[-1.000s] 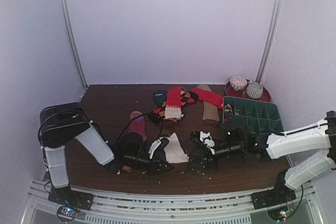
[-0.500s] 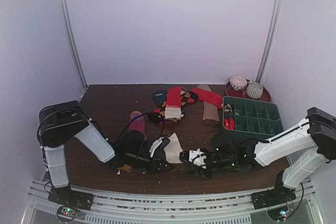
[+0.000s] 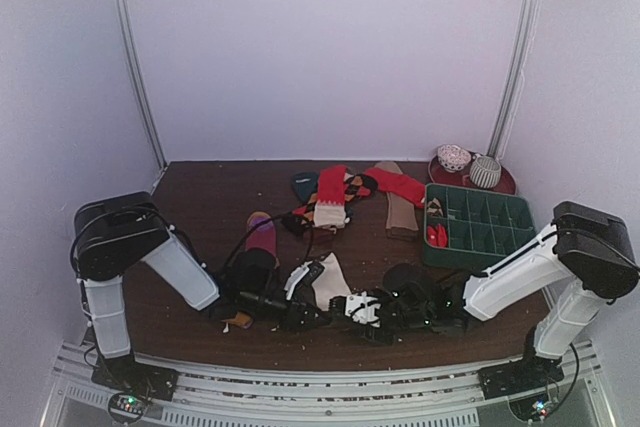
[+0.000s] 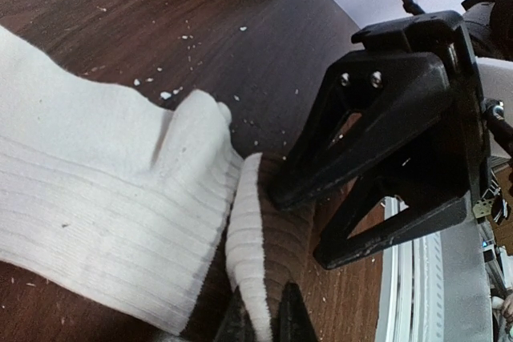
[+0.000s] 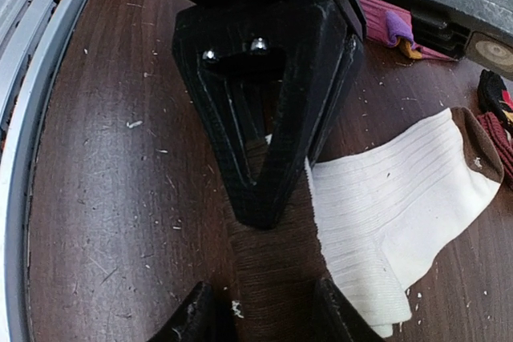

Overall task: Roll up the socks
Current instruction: Roll a pair of socks at the center of the board.

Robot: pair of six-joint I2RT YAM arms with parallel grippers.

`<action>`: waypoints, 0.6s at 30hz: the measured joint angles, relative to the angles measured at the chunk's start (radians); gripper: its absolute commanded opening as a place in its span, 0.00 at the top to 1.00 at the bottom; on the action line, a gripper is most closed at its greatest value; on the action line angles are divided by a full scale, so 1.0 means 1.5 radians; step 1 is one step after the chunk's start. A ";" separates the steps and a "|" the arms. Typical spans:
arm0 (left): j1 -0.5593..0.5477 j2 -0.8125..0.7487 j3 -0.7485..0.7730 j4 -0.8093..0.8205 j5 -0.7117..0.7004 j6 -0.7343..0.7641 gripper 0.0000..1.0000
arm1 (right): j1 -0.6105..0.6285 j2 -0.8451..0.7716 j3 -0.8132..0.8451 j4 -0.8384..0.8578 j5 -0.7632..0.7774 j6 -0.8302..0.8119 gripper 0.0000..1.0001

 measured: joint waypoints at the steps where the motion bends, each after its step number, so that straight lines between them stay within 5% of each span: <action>1: 0.000 0.000 0.000 0.000 0.000 0.000 1.00 | 0.001 0.003 0.000 0.004 0.006 0.001 0.59; 5: 0.000 0.000 0.001 -0.003 0.002 0.000 1.00 | 0.002 0.019 0.000 0.025 0.025 0.006 0.61; 16: 0.001 -0.006 0.008 -0.022 0.003 0.008 1.00 | 0.002 0.045 0.013 0.038 0.051 0.047 0.87; 18: 0.003 -0.010 0.017 -0.045 0.001 0.018 0.81 | 0.002 0.049 0.024 0.023 0.051 0.068 0.87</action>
